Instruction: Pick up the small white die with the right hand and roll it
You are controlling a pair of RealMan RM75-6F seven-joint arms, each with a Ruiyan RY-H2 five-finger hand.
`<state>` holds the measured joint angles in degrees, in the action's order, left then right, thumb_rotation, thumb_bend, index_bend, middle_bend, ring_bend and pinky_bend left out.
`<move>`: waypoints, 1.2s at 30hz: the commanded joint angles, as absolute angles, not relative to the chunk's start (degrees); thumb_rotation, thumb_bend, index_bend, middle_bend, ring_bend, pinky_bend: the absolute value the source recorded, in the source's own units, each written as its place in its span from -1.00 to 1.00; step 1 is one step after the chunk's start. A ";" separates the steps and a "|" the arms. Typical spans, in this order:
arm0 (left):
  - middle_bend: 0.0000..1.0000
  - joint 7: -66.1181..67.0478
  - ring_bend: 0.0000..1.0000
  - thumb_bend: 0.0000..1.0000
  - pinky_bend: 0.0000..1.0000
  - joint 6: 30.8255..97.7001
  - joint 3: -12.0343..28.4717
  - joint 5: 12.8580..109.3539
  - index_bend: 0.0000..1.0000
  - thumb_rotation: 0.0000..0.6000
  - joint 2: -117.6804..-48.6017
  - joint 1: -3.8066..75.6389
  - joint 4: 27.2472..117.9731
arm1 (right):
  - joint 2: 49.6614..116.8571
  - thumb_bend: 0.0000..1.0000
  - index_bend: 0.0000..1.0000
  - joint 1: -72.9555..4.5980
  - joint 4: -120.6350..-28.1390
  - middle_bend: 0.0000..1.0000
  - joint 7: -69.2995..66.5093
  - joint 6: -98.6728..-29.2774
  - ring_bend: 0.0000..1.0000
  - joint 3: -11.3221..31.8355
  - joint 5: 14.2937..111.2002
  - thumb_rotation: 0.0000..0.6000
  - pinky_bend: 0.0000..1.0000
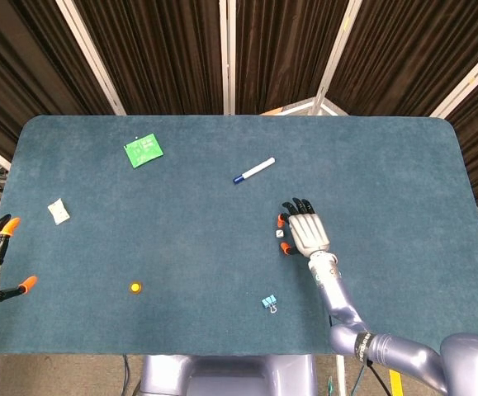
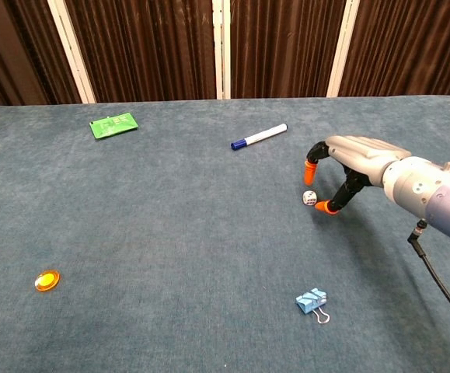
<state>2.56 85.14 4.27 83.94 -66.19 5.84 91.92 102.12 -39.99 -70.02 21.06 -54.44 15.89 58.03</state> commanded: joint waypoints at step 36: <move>-1.00 2.10 -1.00 -1.00 -1.00 84.99 4.20 83.90 -1.00 1.00 -66.21 6.15 91.79 | 99.30 -0.23 0.16 -40.28 -75.12 -0.48 21.58 -60.90 -1.00 15.94 62.82 1.00 -1.00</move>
<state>2.10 84.95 4.20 83.88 -66.22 6.17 91.77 101.95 -41.17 -71.50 20.37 -58.33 15.73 61.31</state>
